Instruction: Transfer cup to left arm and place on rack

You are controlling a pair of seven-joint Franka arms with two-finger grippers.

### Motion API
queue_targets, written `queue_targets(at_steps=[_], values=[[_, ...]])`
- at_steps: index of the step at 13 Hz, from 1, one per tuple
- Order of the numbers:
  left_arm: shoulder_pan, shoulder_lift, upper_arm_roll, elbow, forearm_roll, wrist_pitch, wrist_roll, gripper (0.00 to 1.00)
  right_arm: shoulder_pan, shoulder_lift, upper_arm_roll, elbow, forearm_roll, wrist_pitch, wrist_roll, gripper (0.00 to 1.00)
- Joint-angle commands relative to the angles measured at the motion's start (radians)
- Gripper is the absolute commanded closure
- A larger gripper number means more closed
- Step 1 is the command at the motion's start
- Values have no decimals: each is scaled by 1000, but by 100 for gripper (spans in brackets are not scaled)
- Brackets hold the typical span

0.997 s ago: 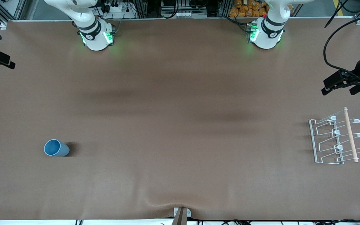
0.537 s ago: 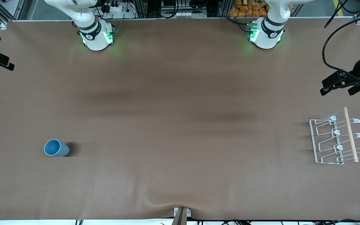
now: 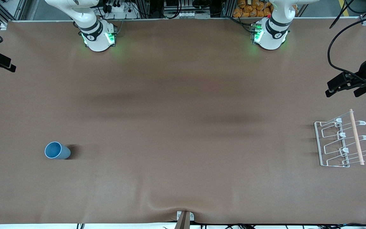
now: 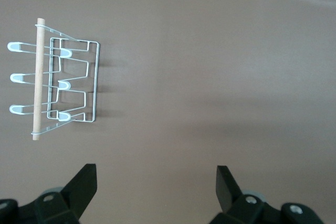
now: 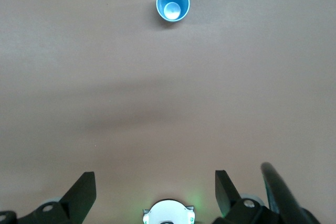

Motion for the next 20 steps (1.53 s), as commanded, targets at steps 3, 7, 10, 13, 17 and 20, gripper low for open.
queue_targets(at_steps=[3,7,10,13,17,20], values=[[5,0,-5,7,22,-19,5,0,-9,86,-11,8,-20,67,-22,0],[4,1,-4,7,22,-19,-11,0,-72,214,-11,7,-28,185,-70,0],[2,12,-5,10,22,-19,-25,0,-77,313,-11,7,-31,286,-70,0],[2,14,-7,14,10,-19,-70,0,-78,422,-11,7,-25,412,-68,0],[5,11,-5,13,-19,-56,-126,0,-80,585,-10,5,-17,624,-70,0],[14,12,-7,17,-39,-56,-201,0,-75,651,-7,4,-15,674,-70,0]])
